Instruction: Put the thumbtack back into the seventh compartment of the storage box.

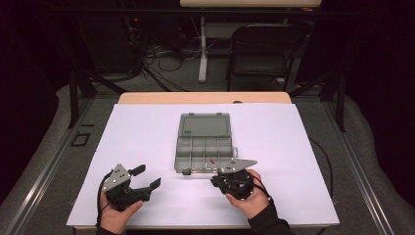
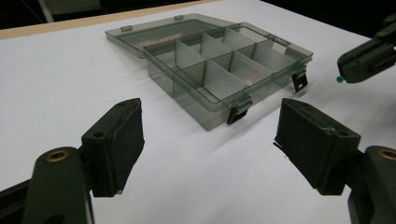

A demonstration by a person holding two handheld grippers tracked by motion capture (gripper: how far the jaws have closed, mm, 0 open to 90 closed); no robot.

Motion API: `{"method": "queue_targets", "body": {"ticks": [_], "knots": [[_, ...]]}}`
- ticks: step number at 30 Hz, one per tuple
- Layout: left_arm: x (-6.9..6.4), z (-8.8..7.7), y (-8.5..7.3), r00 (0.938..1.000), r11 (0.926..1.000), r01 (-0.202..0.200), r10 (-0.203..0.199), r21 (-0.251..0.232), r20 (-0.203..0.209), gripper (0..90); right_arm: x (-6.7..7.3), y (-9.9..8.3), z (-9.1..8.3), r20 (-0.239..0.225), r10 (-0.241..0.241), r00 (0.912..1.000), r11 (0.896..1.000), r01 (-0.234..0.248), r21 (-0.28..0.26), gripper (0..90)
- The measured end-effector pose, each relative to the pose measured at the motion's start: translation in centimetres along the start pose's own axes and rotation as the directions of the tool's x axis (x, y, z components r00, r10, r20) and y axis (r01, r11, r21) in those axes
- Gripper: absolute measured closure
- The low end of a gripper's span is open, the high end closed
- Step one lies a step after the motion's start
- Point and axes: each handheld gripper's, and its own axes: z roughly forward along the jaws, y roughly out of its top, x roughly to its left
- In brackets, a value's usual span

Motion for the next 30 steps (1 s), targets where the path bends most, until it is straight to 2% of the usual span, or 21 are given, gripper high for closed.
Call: {"method": "queue_targets", "body": {"ticks": [5, 10, 16, 21, 30], "knots": [[0.2, 0.0, 0.0, 1.0000, 1.0000, 0.006, -0.006, 0.000, -0.002, 23.0, -0.9, 1.5, 0.5, 0.017, 0.000, 0.9999, 1.000, 0.000, -0.005, 83.9], [0.0, 0.1, -0.1, 1.0000, 1.0000, -0.004, 0.004, 0.006, 0.004, 23.0, -2.2, 2.5, 1.5, 0.043, 0.027, 0.9987, 1.000, -0.027, -0.011, 83.9], [0.0, -0.1, -0.1, 1.0000, 1.0000, -0.001, 0.001, 0.000, 0.002, 23.0, -3.4, 2.9, 2.4, 0.082, 0.060, 0.9948, 0.998, -0.059, -0.016, 83.9], [0.1, -0.1, -0.1, 1.0000, 1.0000, -0.001, 0.001, 0.001, -0.002, 23.0, -4.1, 3.0, 3.3, 0.090, 0.091, 0.9917, 0.996, -0.090, -0.017, 83.8], [0.1, -0.1, -0.1, 1.0000, 1.0000, 0.002, -0.002, -0.001, 0.001, 23.0, -4.5, 2.8, 4.6, 0.109, 0.087, 0.9902, 0.996, -0.089, 0.013, 83.7]]}}
